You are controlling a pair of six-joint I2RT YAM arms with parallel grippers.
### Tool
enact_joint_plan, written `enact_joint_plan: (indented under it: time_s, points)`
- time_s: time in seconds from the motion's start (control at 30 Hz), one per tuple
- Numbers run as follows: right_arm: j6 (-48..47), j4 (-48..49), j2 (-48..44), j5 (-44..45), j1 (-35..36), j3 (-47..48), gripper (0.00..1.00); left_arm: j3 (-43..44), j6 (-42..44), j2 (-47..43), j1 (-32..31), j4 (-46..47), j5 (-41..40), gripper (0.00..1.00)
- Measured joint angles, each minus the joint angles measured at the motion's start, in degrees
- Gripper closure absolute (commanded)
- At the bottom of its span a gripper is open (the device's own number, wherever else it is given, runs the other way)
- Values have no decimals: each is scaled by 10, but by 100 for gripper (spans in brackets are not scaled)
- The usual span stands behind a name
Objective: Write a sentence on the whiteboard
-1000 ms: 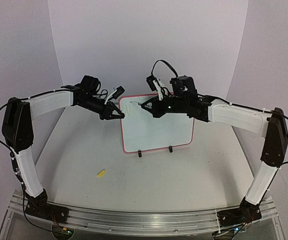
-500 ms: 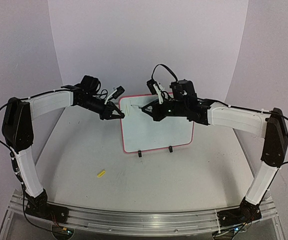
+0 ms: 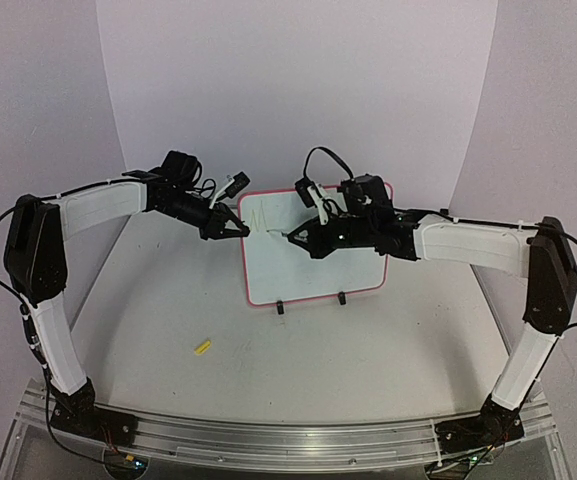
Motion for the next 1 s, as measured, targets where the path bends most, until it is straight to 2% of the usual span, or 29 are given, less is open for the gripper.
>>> enact_joint_plan:
  time_s: [0.27,0.6,1.0]
  points:
    - [7,-1,-6,-8,-1,0,100,0,1,0,0,-1,0,100]
    - [22,4,-81,-33,-17,-25,100,0,2,-1,-1,-3,0,100]
    - [24,2,-68,-43,-29,-27,100,0,2,-1,-1,-3,-2,100]
